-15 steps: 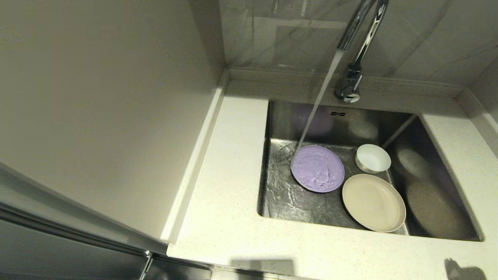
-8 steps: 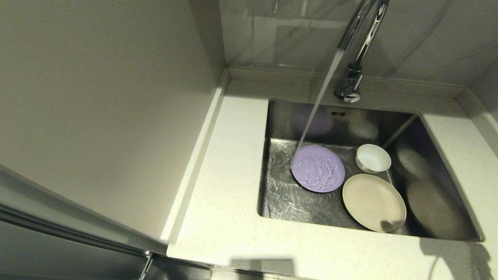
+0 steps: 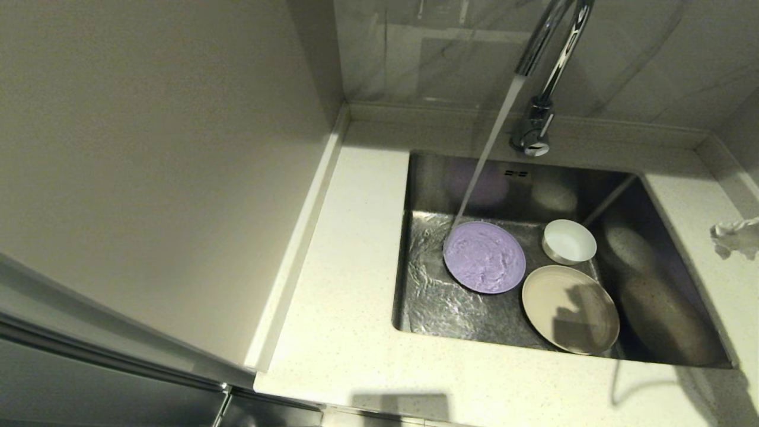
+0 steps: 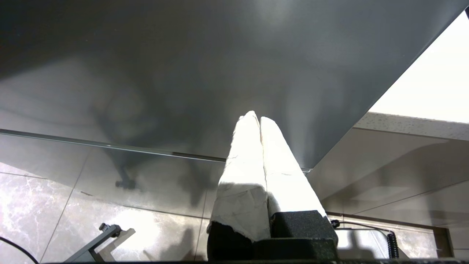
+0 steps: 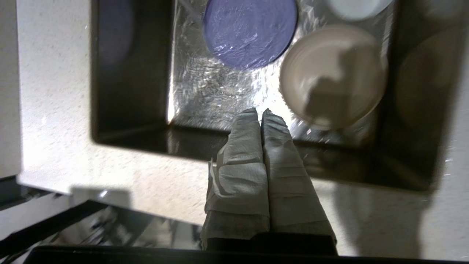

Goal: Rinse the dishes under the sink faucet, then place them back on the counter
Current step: Wait for the water to rinse the bowl, then turn off the faucet

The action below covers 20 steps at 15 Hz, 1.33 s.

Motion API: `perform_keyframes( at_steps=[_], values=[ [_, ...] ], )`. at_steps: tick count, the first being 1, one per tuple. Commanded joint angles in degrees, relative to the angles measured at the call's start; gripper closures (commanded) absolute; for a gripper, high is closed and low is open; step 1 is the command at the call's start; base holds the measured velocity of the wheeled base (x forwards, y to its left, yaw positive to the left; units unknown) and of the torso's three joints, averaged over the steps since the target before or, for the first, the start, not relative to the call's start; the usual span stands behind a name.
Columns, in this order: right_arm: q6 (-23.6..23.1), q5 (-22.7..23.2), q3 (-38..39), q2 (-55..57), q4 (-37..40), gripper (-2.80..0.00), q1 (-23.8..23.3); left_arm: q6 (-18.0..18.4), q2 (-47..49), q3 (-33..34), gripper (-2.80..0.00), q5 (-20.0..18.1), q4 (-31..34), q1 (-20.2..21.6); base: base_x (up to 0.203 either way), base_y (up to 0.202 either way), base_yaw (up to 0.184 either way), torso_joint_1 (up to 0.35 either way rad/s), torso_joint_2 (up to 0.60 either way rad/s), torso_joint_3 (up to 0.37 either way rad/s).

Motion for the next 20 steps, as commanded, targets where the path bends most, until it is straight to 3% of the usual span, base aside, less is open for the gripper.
perform_keyframes(
  at_steps=[1, 9, 16, 20],
  values=[
    [1.29, 2.56, -5.99, 8.23, 4.05, 0.00, 0.06, -0.01, -0.09, 0.00, 0.00, 0.03, -0.02, 0.00, 0.000, 0.000, 0.000, 0.000, 0.00, 0.000],
    [11.61, 18.16, -25.80, 25.91, 5.82, 0.00, 0.38, -0.01, -0.09, 0.00, 0.00, 0.03, -0.02, 0.00, 0.000, 0.000, 0.000, 0.000, 0.00, 0.000],
    [16.52, 26.25, -44.02, 40.98, 5.42, 0.00, 0.40, -0.01, -0.09, 0.00, 0.00, 0.03, -0.02, 0.00, 0.000, 0.000, 0.000, 0.000, 0.00, 0.000],
    [16.73, 28.08, -44.83, 45.76, -5.45, 0.00, 0.28, -0.01, -0.09, 0.00, 0.00, 0.03, -0.02, 0.00, 0.000, 0.000, 0.000, 0.000, 0.00, 0.000]
  ],
)
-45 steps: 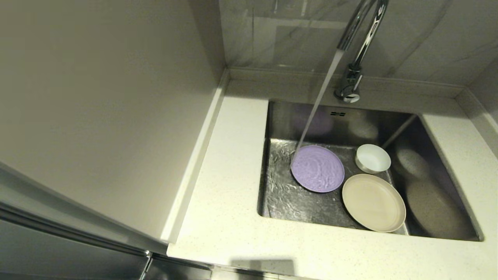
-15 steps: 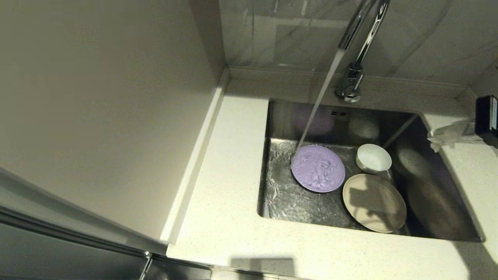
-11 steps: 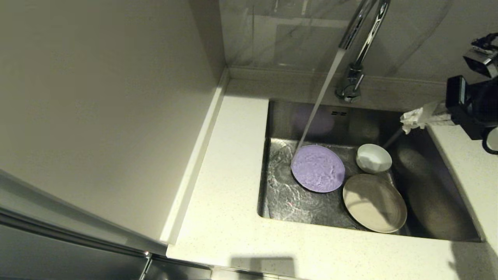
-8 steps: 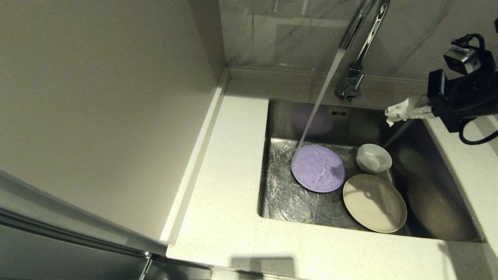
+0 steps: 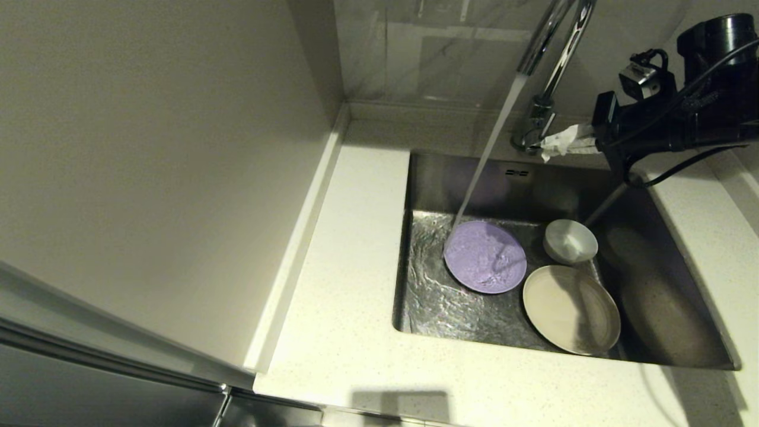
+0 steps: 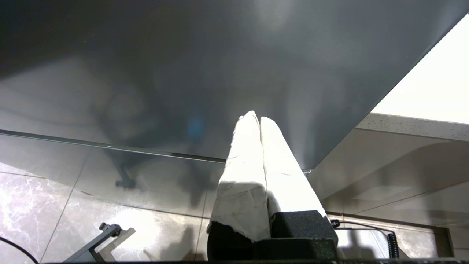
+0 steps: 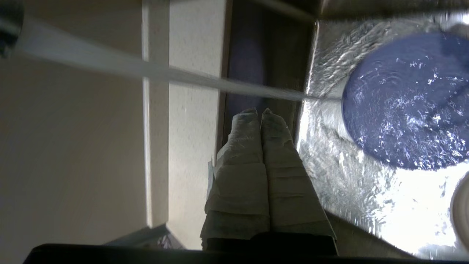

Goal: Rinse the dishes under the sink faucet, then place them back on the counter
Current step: Turn off the faucet

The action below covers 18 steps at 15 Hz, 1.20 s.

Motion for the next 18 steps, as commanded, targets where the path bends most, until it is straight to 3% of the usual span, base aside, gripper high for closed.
perform_keyframes(
  at_steps=[1, 11, 18],
  values=[
    [0.17, 0.57, -0.26, 3.56, -3.62, 0.00, -0.13, -0.04, -0.09, 0.00, 0.00, 0.03, -0.02, 0.00, 0.000, 0.000, 0.000, 0.000, 0.00, 0.000],
    [0.78, 1.06, -0.26, 9.40, -21.67, 0.00, -1.94, -0.04, -0.09, 0.00, 0.00, 0.03, -0.02, 0.00, 0.000, 0.000, 0.000, 0.000, 0.00, 0.000],
    [0.79, 5.52, -0.26, 11.27, -31.15, 0.00, -2.44, -0.04, -0.09, 0.00, 0.00, 0.03, -0.02, 0.00, 0.000, 0.000, 0.000, 0.000, 0.00, 0.000]
  ],
)
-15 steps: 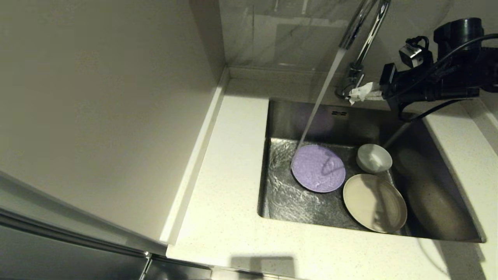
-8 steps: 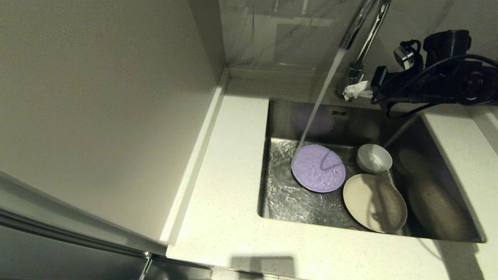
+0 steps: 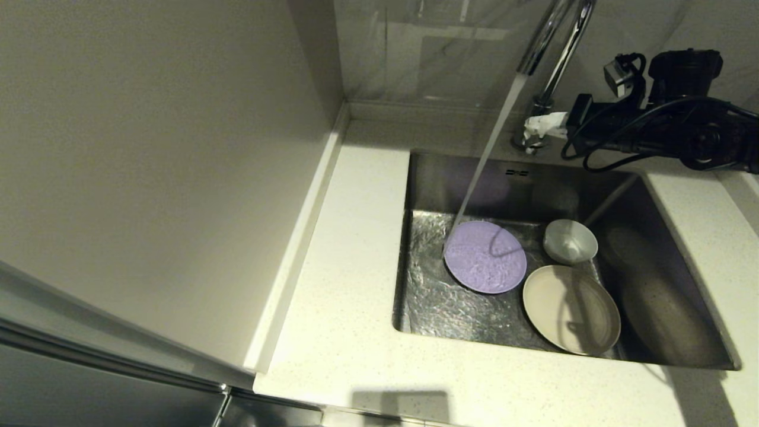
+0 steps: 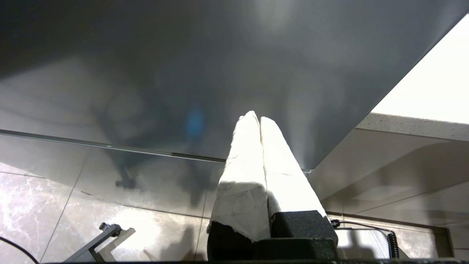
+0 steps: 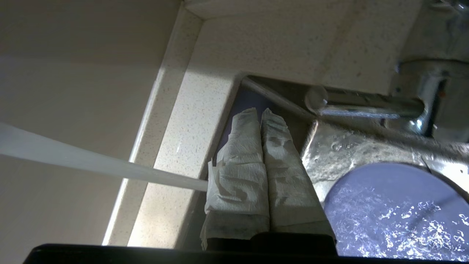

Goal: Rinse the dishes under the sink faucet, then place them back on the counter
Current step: Turn off the faucet

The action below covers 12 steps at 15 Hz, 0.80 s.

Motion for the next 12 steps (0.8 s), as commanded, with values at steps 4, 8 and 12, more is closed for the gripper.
perform_keyframes(
  at_steps=[4, 8, 12],
  values=[
    [0.18, 0.48, 0.02, 2.16, -2.81, 0.00, -0.02, -0.03, -0.09, 0.00, 0.00, 0.03, -0.02, 0.00, 0.000, 0.000, 0.000, 0.000, 0.00, 0.000],
    [1.49, 0.48, 0.02, 4.14, -7.02, 0.00, -0.11, -0.03, -0.09, 0.00, 0.00, 0.03, -0.02, 0.00, 0.000, 0.000, 0.000, 0.000, 0.00, 0.000],
    [3.57, 0.56, 0.02, 5.93, -13.32, 0.00, -0.20, -0.03, -0.09, 0.00, 0.00, 0.03, -0.02, 0.00, 0.000, 0.000, 0.000, 0.000, 0.00, 0.000]
  ],
)
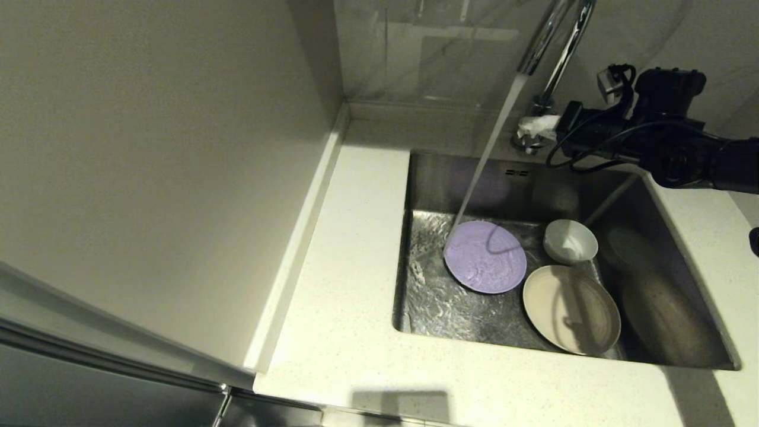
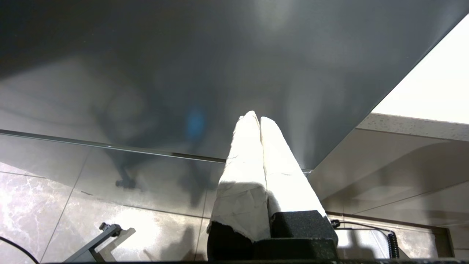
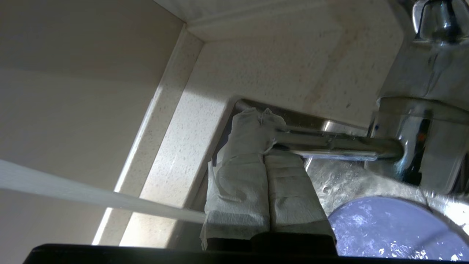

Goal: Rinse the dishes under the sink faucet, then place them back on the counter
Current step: Turn off the faucet

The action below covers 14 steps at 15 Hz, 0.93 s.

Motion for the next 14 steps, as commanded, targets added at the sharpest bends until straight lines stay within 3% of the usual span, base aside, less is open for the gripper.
perform_keyframes(
  at_steps=[1, 5, 9, 14],
  values=[
    [0.20, 0.29, -0.01, 1.39, -2.19, 0.00, 0.00, -0.04, -0.09, 0.00, 0.00, 0.04, -0.02, 0.00, 0.000, 0.000, 0.000, 0.000, 0.00, 0.000],
    [0.74, 0.80, -0.04, 3.30, -6.51, 0.00, 0.00, -0.04, -0.09, 0.00, 0.00, 0.04, -0.02, 0.00, 0.000, 0.000, 0.000, 0.000, 0.00, 0.000],
    [5.54, 2.00, -0.46, 6.03, -14.27, 0.00, 0.08, -0.04, -0.09, 0.00, 0.00, 0.04, -0.02, 0.00, 0.000, 0.000, 0.000, 0.000, 0.00, 0.000],
    [5.74, 5.03, -0.62, 8.37, -21.69, 0.00, 0.26, -0.04, -0.09, 0.00, 0.00, 0.04, -0.02, 0.00, 0.000, 0.000, 0.000, 0.000, 0.00, 0.000]
  ],
)
